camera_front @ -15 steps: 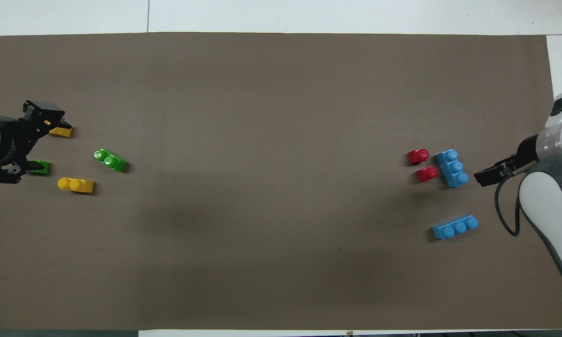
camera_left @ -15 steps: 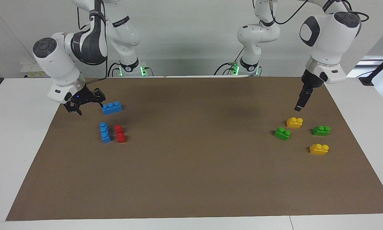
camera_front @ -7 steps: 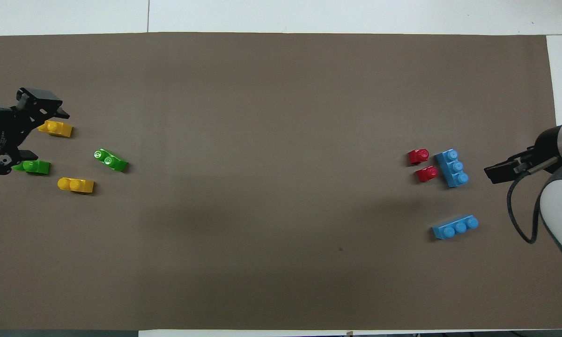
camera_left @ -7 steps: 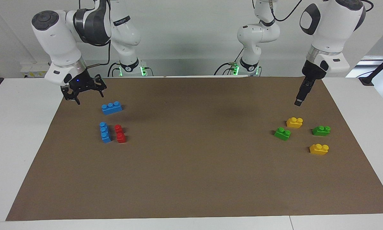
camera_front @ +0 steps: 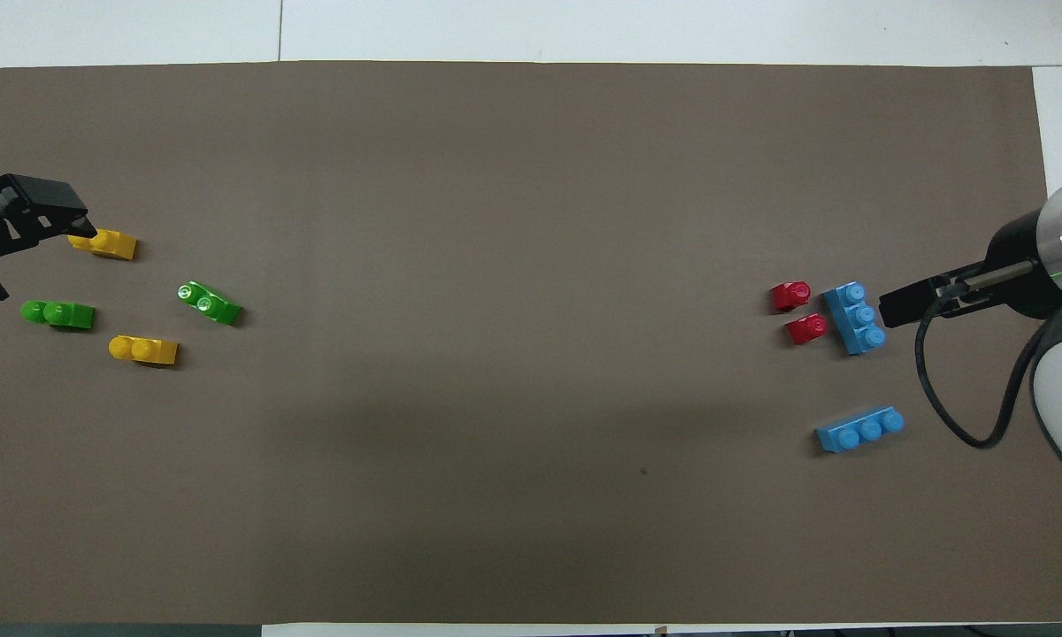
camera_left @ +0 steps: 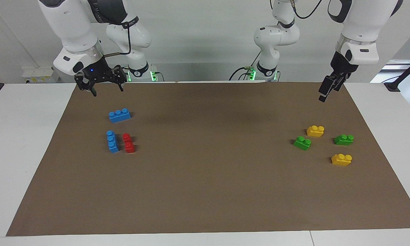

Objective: Remove green block with left arm and hold with right

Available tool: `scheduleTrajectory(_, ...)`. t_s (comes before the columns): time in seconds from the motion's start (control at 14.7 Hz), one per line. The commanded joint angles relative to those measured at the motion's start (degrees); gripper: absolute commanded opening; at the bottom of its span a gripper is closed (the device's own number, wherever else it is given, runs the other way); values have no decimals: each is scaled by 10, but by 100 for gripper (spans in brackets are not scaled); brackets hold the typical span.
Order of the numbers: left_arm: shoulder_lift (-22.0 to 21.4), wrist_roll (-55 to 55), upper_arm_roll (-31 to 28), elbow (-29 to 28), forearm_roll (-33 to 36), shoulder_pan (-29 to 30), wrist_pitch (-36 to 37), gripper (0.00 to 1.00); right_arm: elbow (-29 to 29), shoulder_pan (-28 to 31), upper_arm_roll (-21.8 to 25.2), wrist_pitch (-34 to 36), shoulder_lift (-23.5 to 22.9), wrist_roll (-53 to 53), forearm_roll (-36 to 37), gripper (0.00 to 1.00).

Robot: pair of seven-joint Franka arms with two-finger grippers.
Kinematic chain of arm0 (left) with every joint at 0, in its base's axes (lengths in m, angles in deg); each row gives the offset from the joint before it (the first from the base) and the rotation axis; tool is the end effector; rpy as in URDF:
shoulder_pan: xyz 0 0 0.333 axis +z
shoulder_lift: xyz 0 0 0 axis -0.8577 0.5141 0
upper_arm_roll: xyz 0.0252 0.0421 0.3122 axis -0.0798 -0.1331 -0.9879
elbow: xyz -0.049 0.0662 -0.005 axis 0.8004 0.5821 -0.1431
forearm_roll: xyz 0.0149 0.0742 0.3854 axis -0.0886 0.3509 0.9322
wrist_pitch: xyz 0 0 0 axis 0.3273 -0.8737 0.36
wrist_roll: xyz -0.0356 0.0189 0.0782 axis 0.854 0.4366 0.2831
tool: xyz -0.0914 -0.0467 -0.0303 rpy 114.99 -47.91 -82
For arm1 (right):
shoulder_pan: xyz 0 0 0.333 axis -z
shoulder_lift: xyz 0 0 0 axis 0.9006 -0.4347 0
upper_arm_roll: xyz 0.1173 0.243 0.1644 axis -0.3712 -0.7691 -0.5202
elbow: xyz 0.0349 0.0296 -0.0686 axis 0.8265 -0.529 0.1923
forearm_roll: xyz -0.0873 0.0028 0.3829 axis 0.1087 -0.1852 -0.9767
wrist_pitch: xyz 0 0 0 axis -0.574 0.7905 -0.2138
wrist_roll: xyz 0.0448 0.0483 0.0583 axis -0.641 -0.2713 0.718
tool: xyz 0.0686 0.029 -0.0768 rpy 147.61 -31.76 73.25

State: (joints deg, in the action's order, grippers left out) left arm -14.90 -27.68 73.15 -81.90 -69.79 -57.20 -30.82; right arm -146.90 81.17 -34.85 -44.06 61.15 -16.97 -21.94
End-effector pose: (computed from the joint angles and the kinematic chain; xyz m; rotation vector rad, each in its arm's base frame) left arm 0.5381 -0.0368 0.6319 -3.0218 -0.7889 -0.2566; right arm 0.5338 0.0519 0.6067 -3.1241 -0.2969 0.1161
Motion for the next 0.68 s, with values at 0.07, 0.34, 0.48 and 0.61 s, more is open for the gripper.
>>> scheduleTrajectory(0.07,-3,-39,0,10,16,-2,25,100,27,-65,71,23,-18,-54,-4,100)
scheduleTrajectory(0.34,-5,-70,-1,14,26,-1,37,100,24,-118,131,34,-2,-78,-3,100)
scheduleTrajectory(0.48,-6,-113,-5,27,26,0,54,100,25,-119,137,29,-1,-78,-2,100)
scheduleTrajectory(0.61,-6,-167,-7,43,26,3,79,100,25,-124,137,17,-1,-79,3,100)
